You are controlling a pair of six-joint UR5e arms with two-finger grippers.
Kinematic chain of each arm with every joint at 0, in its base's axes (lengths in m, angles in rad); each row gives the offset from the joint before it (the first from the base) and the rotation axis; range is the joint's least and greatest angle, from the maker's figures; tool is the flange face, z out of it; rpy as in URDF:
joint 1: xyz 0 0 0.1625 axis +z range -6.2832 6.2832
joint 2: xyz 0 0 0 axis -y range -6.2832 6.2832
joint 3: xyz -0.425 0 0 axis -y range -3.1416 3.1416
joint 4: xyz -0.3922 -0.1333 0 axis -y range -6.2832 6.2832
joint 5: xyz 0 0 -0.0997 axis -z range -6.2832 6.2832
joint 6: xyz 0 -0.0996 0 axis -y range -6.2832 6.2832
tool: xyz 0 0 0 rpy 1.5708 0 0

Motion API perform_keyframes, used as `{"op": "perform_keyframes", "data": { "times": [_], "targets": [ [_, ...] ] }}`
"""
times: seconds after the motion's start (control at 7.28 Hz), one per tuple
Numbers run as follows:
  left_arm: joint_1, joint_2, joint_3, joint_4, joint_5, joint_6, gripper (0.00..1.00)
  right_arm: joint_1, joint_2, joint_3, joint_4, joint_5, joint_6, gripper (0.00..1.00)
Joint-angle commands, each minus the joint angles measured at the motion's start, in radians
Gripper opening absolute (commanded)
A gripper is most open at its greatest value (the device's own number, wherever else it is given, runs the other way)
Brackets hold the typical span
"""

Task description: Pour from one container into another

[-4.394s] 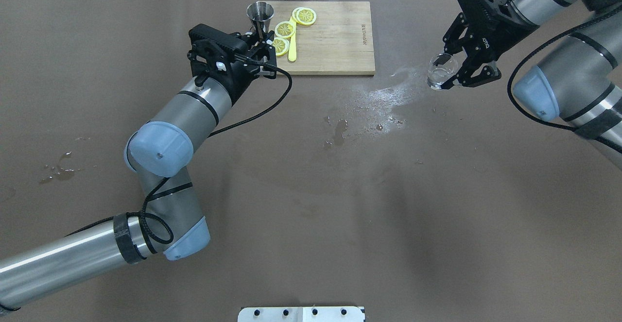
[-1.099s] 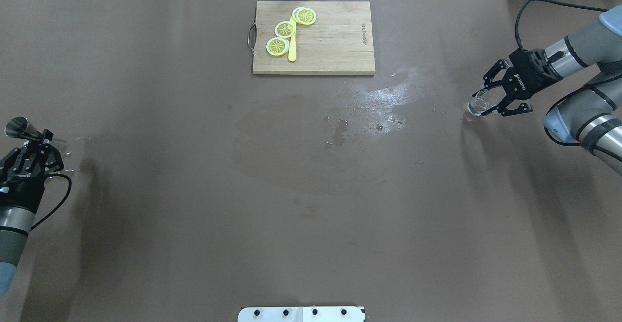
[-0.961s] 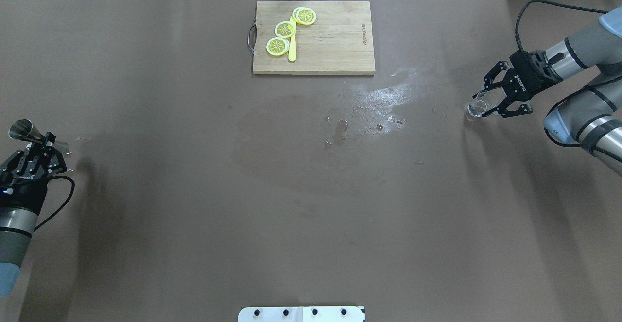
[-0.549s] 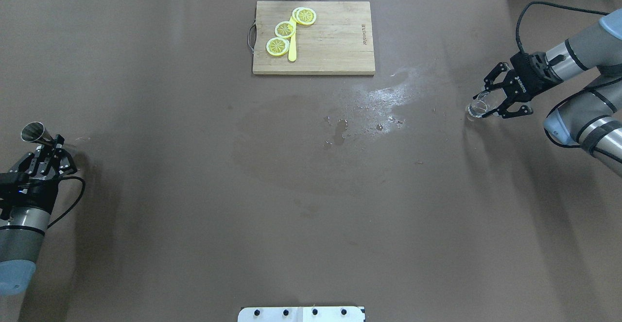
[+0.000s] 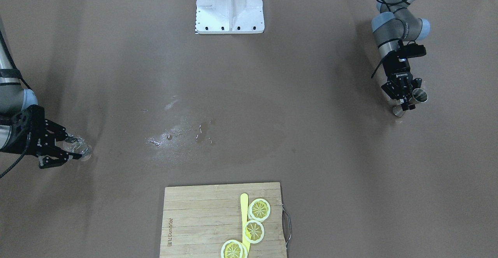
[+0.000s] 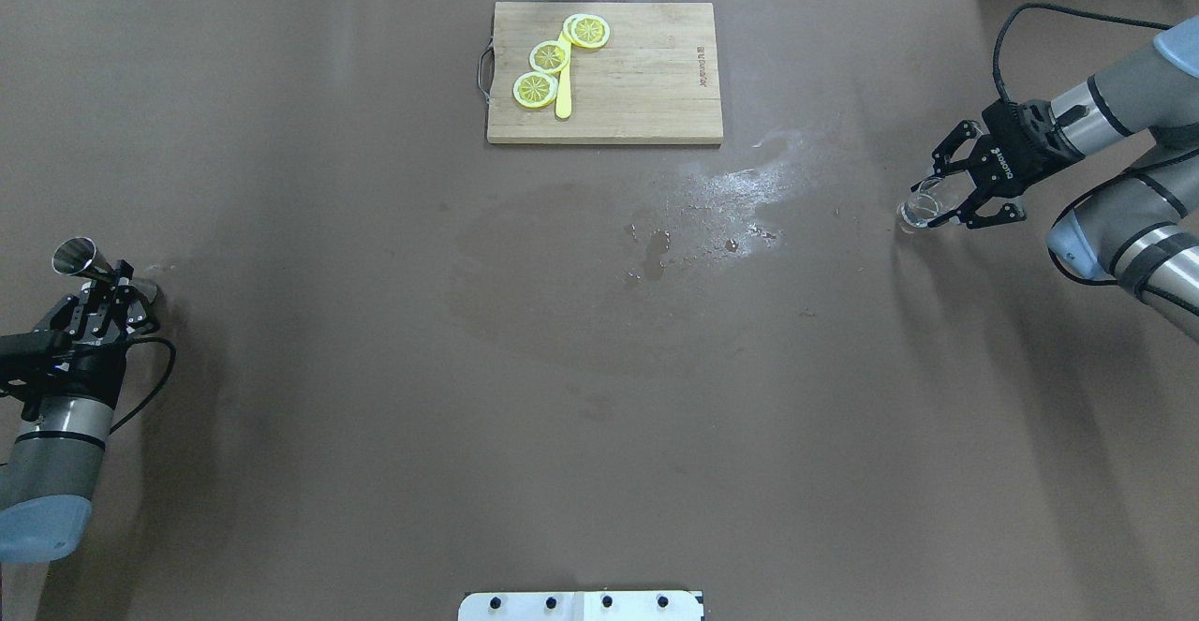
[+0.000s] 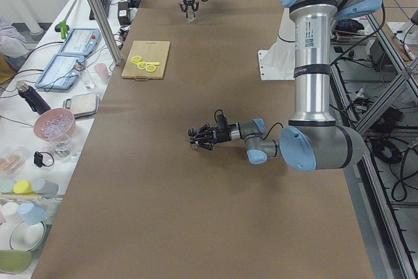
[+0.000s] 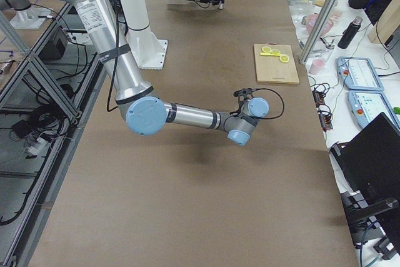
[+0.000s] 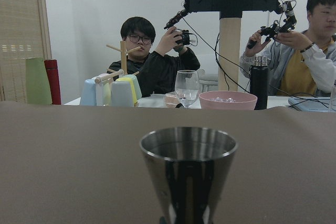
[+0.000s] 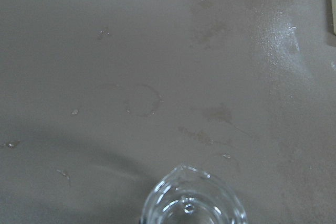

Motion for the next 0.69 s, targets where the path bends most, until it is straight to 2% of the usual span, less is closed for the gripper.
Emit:
{"op": "perform_keyframes", "data": {
  "times": [0.0,0.14,0.27,0.41,0.55],
  "targets": [
    [-0.001,-0.001,0.001,0.016,-0.002,-0.012,0.98,-0.001,0.0,-0.002,0.0,0.001,0.004,0.7],
    [-0.001,-0.001,-0.002,0.016,0.0,-0.011,0.99,-0.002,0.0,-0.002,0.0,0.001,0.004,0.8],
    [0.0,0.001,-0.01,0.016,0.001,-0.011,0.99,-0.002,0.0,-0.002,0.0,0.001,0.004,0.85],
    [0.0,0.004,-0.027,0.016,0.006,-0.009,0.99,-0.002,0.002,-0.002,0.0,0.002,0.004,0.98],
    [0.005,0.017,-0.05,0.016,0.006,-0.008,0.99,-0.002,0.002,-0.002,0.0,0.007,0.005,0.99]
  ]
}}
